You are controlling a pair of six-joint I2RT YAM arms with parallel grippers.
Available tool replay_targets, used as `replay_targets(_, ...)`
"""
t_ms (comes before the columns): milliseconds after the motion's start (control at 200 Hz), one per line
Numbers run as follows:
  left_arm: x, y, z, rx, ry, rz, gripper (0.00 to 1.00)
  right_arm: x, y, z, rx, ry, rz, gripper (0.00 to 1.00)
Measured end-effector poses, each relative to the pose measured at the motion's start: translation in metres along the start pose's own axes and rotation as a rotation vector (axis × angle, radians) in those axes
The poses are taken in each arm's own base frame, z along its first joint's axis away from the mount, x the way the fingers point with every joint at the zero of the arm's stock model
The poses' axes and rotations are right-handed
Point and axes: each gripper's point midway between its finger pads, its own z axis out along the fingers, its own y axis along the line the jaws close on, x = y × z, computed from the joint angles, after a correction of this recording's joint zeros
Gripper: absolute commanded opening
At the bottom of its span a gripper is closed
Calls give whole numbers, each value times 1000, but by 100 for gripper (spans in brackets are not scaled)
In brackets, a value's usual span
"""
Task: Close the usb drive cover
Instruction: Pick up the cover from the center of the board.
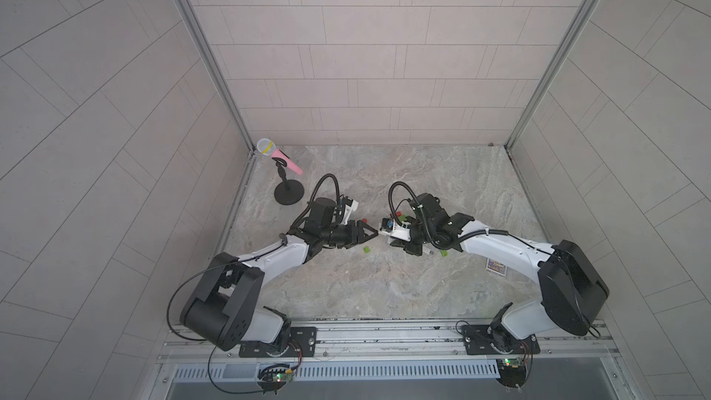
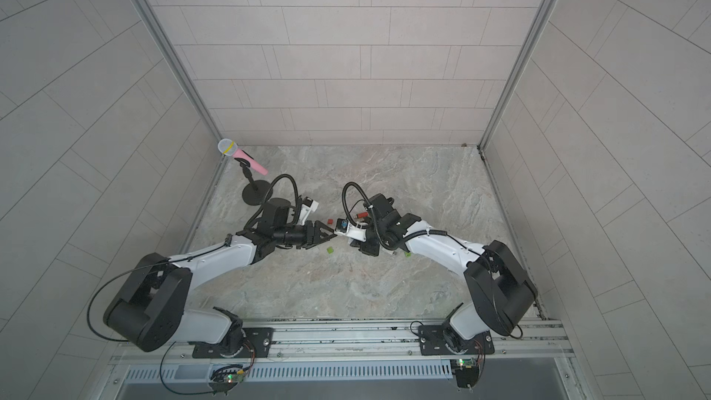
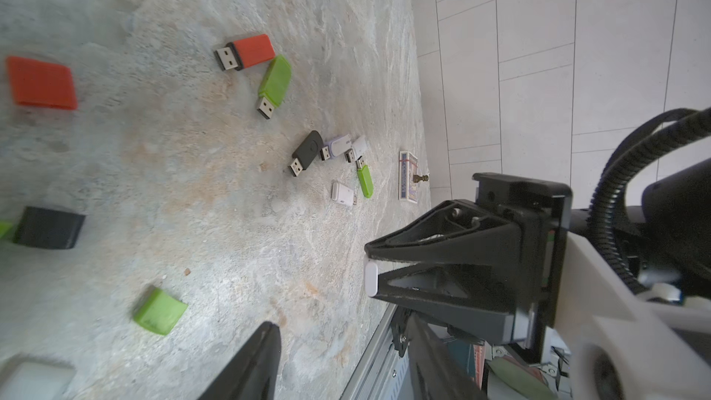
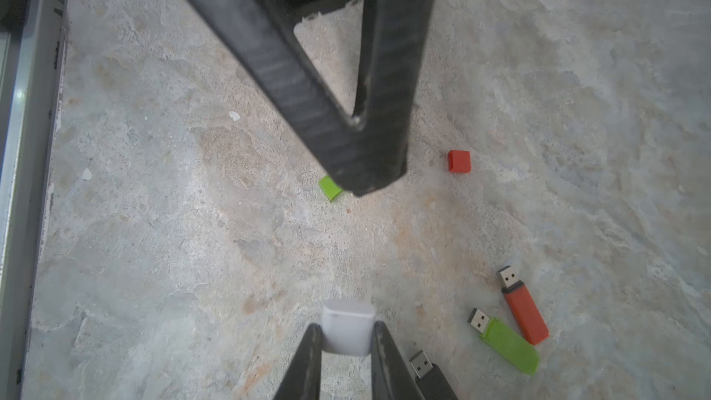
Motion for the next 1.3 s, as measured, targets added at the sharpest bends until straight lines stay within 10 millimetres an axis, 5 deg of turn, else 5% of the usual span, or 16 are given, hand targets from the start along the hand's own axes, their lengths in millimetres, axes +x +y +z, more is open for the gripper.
replay_targets(816, 7, -12, 30, 111, 87, -49, 36, -16, -5, -2, 32, -92, 25, 23)
replay_targets(1296, 2, -18, 37, 167, 90, -75, 9, -13, -8, -2, 44, -96, 47, 23)
